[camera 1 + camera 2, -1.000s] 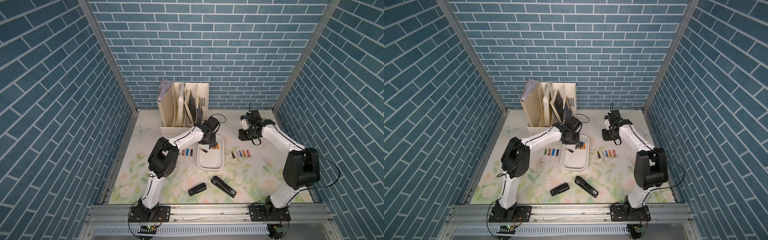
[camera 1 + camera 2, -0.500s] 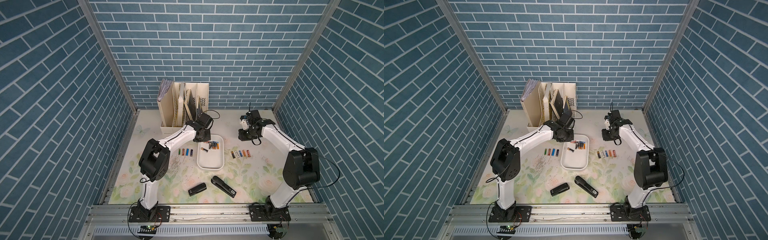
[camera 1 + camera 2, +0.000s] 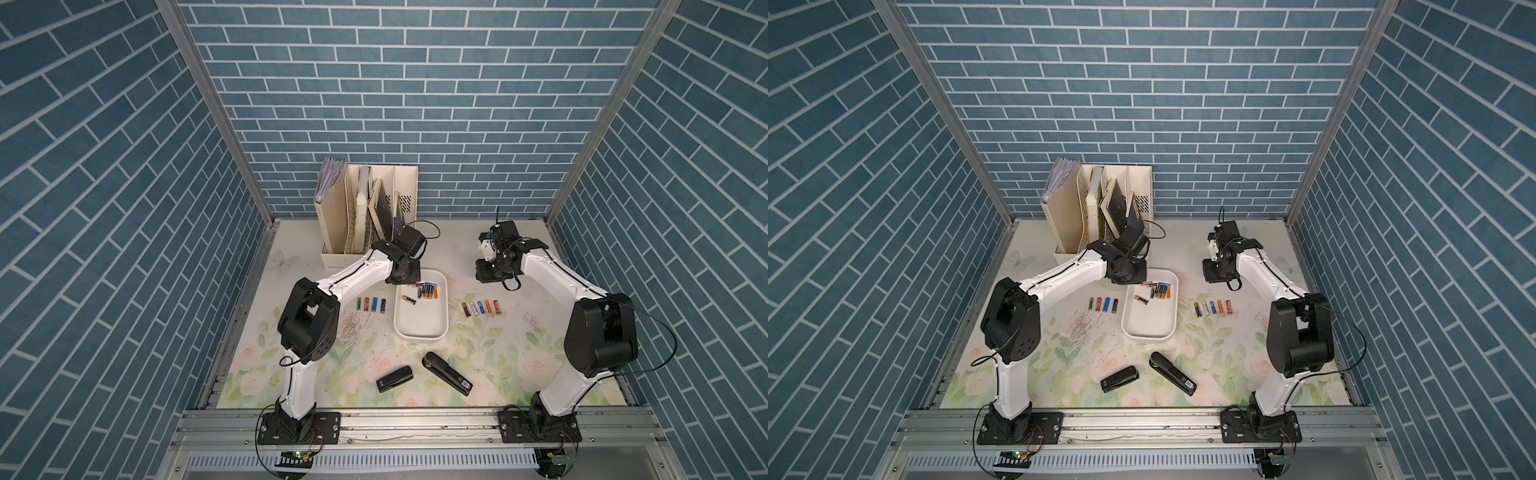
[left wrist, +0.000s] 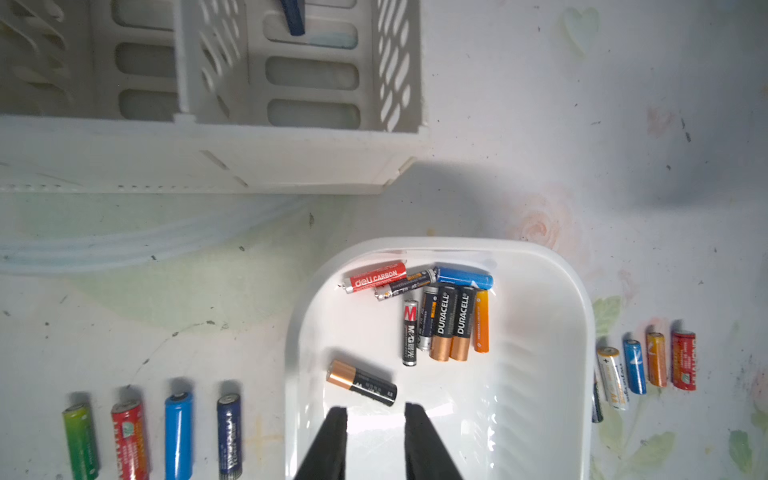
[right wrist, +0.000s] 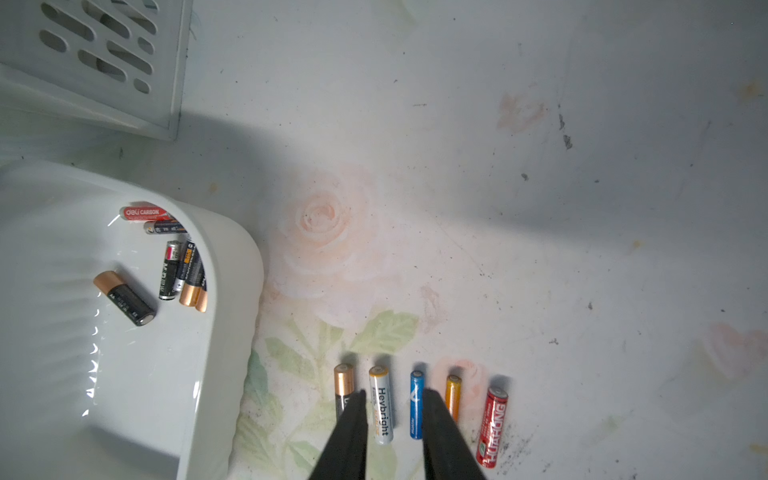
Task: Take the batteries out of the storage box
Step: Pick up the battery from the storage box.
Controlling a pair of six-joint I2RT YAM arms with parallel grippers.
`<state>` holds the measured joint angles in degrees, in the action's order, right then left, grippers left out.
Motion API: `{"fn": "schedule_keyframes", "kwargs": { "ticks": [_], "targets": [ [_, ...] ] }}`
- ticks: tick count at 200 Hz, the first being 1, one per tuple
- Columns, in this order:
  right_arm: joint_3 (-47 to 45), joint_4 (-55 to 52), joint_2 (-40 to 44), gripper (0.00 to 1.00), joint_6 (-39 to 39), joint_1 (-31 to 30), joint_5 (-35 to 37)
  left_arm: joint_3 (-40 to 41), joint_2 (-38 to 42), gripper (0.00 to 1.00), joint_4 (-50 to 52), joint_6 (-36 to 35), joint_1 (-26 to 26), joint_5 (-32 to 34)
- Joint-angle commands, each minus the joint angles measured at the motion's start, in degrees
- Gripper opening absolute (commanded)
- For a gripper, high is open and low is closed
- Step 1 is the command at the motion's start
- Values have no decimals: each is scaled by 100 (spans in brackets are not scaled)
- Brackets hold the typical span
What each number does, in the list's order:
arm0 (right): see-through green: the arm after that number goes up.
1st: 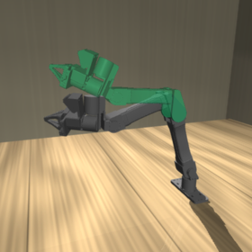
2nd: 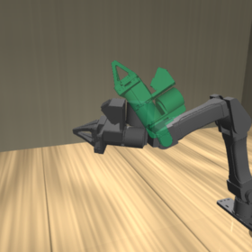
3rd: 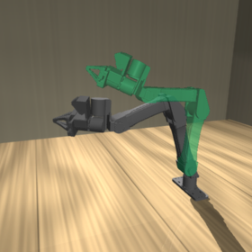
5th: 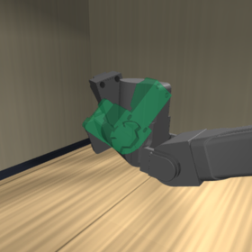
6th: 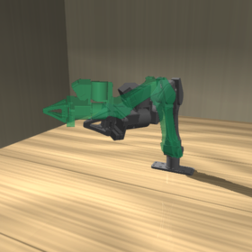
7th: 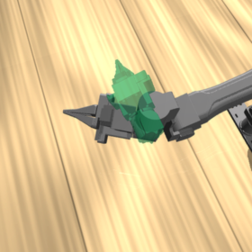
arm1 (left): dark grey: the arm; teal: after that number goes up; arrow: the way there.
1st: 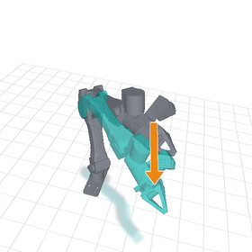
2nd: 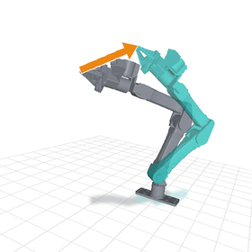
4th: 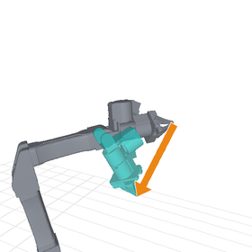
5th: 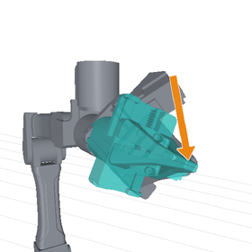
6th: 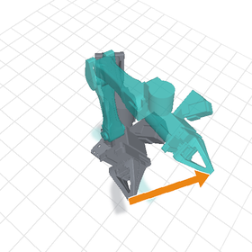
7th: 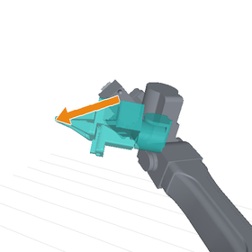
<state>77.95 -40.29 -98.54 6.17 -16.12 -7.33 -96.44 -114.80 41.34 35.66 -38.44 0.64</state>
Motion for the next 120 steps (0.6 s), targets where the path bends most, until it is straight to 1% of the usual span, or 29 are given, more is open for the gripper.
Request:
{"fn": "schedule_keyframes", "kwargs": {
  "ticks": [1, 19, 41, 56, 77, 120],
  "targets": [
    [53, -23, -50, 27, 53, -23, -42, -134, -207, 38, 511, 49, -172, 357],
    [53, -1, -75, 27, 33, -23, -85, -79, -272, 49, 582, 189, -215, 433],
    [42, 28, -103, 27, -30, -24, -134, -120, -461, 59, 652, 313, -302, 428],
    [45, 27, -113, 27, -85, -13, -140, -251, -653, 63, 740, 381, -370, 402],
    [42, 21, -117, 27, -151, 8, -154, -472, -943, 65, 860, 462, -432, 384],
    [-25, 99, -83, 27, -155, 47, -306, -873, -1365, 63, 928, 512, -435, 287]
  ]
}}
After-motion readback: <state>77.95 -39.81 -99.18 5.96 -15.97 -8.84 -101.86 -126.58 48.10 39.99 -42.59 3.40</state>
